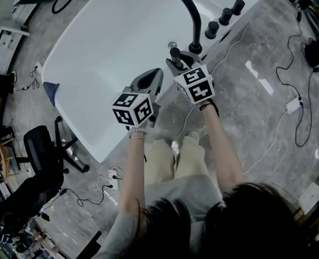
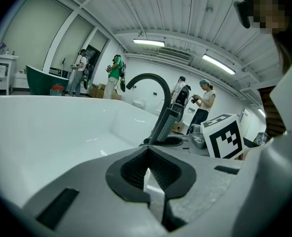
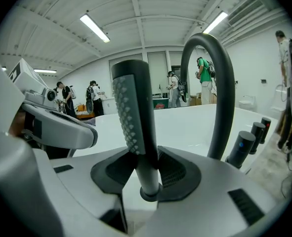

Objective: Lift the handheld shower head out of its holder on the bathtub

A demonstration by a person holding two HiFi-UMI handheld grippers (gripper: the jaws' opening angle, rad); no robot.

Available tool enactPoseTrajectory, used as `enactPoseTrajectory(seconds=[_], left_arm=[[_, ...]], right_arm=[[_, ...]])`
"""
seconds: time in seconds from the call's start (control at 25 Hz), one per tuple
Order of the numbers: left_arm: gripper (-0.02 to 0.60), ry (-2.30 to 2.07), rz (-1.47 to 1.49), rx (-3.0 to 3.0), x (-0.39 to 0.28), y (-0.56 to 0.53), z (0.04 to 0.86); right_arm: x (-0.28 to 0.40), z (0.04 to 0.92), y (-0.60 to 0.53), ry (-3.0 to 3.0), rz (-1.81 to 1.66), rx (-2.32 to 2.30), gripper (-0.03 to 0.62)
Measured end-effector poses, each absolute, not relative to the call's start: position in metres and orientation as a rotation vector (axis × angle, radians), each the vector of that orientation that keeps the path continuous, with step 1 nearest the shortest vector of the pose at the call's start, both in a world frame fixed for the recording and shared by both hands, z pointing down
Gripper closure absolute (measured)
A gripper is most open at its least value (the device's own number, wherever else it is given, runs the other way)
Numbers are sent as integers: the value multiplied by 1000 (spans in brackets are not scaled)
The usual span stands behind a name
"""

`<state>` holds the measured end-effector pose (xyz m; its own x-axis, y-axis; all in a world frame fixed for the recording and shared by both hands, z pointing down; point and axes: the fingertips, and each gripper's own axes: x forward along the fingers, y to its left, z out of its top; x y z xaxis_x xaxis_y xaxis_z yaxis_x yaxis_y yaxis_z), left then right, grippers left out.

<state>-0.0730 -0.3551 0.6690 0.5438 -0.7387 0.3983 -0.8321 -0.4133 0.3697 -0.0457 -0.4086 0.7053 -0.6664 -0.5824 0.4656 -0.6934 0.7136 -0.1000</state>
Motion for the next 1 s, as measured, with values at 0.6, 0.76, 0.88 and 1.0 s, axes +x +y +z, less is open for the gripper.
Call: enactPoseTrajectory(seconds=[0.6,0.76,0.88,1.0], left_arm=[[577,-1240,180,2272,-71,-347,630],[577,-1239,163,2284,-68,-343,610],[577,-1239,148,2286,-67,-337,596],[577,-1238,137,2286,-66,-331,583]], right_arm=[[-42,658,-395,-2497,340,1067,462],[-39,638,-387,-2496,326,1077,462],[-36,621,-382,-2500,323,1088,462],[-35,604,-376,-2505,322,1091,463]])
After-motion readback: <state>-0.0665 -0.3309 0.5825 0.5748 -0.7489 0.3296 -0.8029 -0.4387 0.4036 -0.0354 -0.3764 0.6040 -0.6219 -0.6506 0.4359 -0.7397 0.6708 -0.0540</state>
